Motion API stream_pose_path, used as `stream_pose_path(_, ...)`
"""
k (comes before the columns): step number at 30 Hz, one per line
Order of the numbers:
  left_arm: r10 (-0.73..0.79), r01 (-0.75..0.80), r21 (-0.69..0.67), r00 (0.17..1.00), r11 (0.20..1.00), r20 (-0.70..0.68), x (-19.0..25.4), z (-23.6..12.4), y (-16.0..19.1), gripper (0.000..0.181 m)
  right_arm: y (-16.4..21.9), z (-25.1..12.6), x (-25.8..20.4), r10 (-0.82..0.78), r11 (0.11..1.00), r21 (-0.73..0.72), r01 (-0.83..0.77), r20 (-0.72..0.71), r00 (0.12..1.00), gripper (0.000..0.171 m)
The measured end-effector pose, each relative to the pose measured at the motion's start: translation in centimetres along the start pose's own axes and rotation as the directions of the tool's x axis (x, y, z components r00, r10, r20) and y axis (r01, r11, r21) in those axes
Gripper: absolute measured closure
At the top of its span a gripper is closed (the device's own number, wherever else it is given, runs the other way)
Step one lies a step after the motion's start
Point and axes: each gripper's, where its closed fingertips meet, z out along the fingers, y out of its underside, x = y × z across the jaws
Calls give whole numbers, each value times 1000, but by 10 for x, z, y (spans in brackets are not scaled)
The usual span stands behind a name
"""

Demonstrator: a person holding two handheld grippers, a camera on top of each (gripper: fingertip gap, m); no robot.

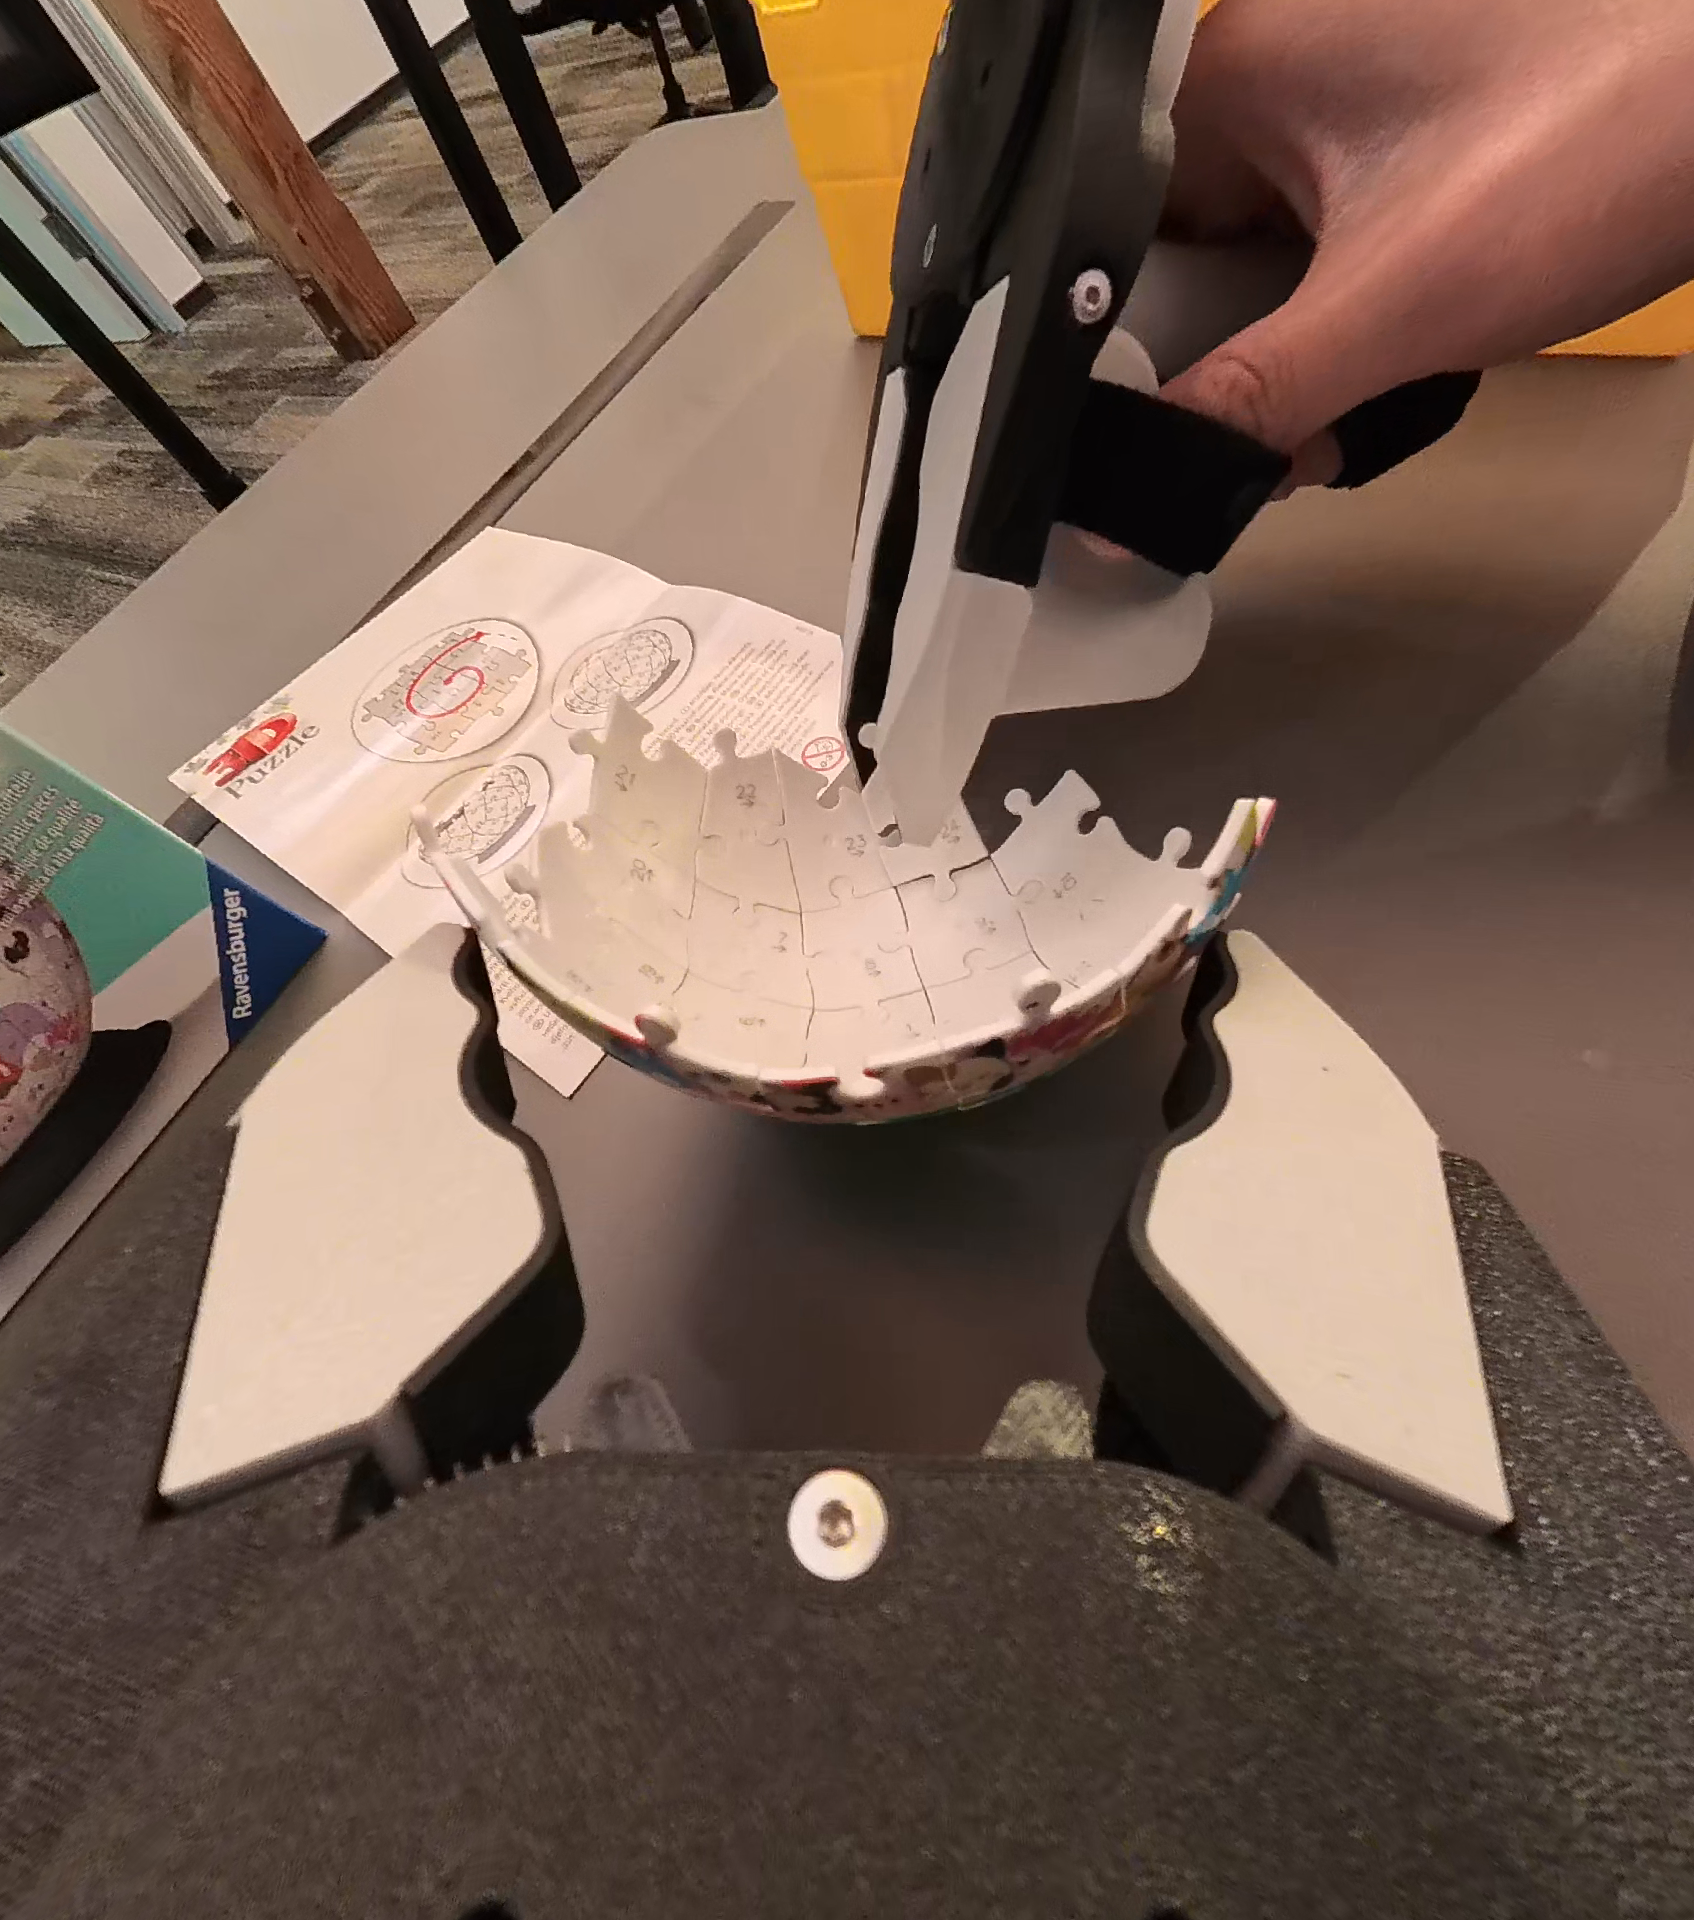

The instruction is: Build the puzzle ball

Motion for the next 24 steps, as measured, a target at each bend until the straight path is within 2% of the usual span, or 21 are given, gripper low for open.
stream_pose_path(3,-4,4,-6,1000,1000,-5,0,0,0,57,-3,-8,8,-70,997,16,71,-74,995,138)
stream_pose_path(5,-9,9,-14,1000,1000,-12,0,-1,0,57,-12,-20,6,-198,976,56,209,-158,967,151)
stream_pose_path(7,-16,15,-20,1000,1000,-17,1,-1,-2,58,-18,-25,-9,-336,934,63,351,-176,925,170)
stream_pose_path(9,-12,11,-28,1000,1000,-15,0,0,-2,58,-13,-18,-12,-409,910,-6,415,-189,893,170)
stream_pose_path(14,-7,7,-48,1000,999,-12,0,0,-3,58,6,4,-9,-410,910,-138,392,-146,900,170)
stream_pose_path(24,-23,21,-56,1000,998,-21,-1,1,-6,59,8,7,-4,-377,921,-156,356,-138,916,170)
